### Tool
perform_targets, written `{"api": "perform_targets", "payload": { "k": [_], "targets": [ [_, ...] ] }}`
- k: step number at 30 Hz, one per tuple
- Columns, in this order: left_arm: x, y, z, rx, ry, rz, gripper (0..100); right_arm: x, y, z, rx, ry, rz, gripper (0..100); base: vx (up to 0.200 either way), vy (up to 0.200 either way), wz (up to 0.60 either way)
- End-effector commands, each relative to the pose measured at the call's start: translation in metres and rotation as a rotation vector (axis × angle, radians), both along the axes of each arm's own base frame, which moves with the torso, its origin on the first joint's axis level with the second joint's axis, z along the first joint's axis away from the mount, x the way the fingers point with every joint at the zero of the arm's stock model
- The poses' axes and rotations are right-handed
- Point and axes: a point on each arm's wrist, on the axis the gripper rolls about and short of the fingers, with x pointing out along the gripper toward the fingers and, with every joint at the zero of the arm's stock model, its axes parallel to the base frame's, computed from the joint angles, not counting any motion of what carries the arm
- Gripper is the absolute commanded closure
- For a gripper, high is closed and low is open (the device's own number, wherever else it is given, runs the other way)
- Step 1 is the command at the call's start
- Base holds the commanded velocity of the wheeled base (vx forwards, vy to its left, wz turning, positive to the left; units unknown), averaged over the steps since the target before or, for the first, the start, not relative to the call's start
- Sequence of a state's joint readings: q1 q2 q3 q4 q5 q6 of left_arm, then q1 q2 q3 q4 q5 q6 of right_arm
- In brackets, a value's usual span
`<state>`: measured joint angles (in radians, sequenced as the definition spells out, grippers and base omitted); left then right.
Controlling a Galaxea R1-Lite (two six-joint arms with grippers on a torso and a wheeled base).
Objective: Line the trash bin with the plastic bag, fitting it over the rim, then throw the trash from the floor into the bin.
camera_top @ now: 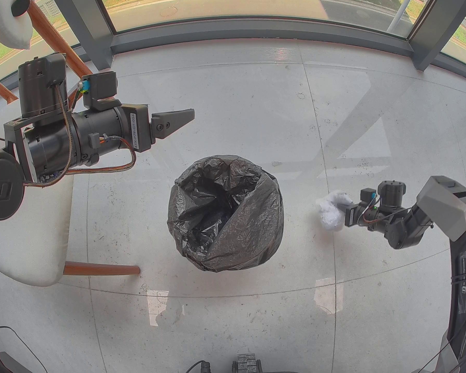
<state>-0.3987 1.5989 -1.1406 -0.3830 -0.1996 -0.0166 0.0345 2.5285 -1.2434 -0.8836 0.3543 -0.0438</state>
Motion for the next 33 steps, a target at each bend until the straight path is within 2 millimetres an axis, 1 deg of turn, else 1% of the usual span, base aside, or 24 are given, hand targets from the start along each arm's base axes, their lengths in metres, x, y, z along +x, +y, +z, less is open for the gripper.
{"api": "perform_targets", "payload": {
  "k": [1,3,5,7,8,11,13,14,15,17,18,21,23,25,28,29,33],
  "targets": [
    [-0.006,0.003,0.005,-0.007,-0.016,0.0,0,-0.044,0.04,0.145,0.182,-0.105,0.081,100,0.0,0.0,0.0],
    [-0.006,0.003,0.005,-0.007,-0.016,0.0,0,-0.059,0.052,0.175,0.23,-0.111,0.107,100,0.0,0.0,0.0],
    [-0.006,0.004,0.003,-0.005,-0.011,0.002,0,-0.076,0.066,0.201,0.264,-0.113,0.144,100,0.0,0.0,0.0],
    [-0.007,0.004,0.003,-0.005,-0.011,0.002,0,-0.095,0.084,0.217,0.284,-0.105,0.199,100,0.0,0.0,0.0],
    [-0.008,0.004,0.004,-0.006,-0.013,0.002,0,-0.103,0.093,0.222,0.29,-0.101,0.23,100,0.0,0.0,0.0],
    [-0.009,0.005,0.005,-0.01,-0.015,0.002,0,-0.119,0.11,0.221,0.292,-0.081,0.292,100,0.0,0.0,0.0],
    [-0.009,0.005,0.007,-0.012,-0.019,0.002,0,-0.13,0.126,0.21,0.283,-0.044,0.343,100,0.0,0.0,0.0],
    [-0.009,0.005,0.007,-0.012,-0.019,0.002,0,-0.13,0.126,0.21,0.283,-0.044,0.343,100,0.0,0.0,0.0],
    [-0.009,0.005,0.007,-0.012,-0.019,0.002,0,-0.141,0.142,0.203,0.278,-0.011,0.393,100,0.0,0.0,0.0],
    [-0.009,0.005,0.006,-0.011,-0.018,0.002,0,-0.15,0.157,0.2,0.276,0.004,0.439,100,0.0,0.0,0.0],
    [-0.009,0.005,0.006,-0.011,-0.017,0.002,0,-0.152,0.161,0.2,0.274,0.005,0.452,100,0.0,0.0,0.0],
    [-0.01,0.005,0.007,-0.012,-0.019,0.002,0,-0.161,0.184,0.204,0.28,-0.006,0.518,100,0.0,0.0,0.0],
    [-0.012,0.006,0.009,-0.015,-0.027,0.003,0,-0.164,0.196,0.202,0.281,0.0,0.545,100,0.0,0.0,0.0],
    [-0.012,0.007,0.009,-0.014,-0.025,0.005,0,-0.164,0.203,0.199,0.277,0.006,0.561,100,0.0,0.0,0.0],
    [-0.012,0.007,0.009,-0.014,-0.025,0.006,0,-0.163,0.207,0.196,0.274,0.013,0.565,100,0.0,0.0,0.0],
    [-0.012,0.007,0.009,-0.015,-0.027,0.006,0,-0.162,0.207,0.196,0.275,0.011,0.565,0,0.0,0.0,0.0],
    [-0.012,0.008,0.009,-0.017,-0.027,0.008,0,-0.158,0.201,0.201,0.28,-0.008,0.521,0,0.0,0.0,0.0]
  ]
}}
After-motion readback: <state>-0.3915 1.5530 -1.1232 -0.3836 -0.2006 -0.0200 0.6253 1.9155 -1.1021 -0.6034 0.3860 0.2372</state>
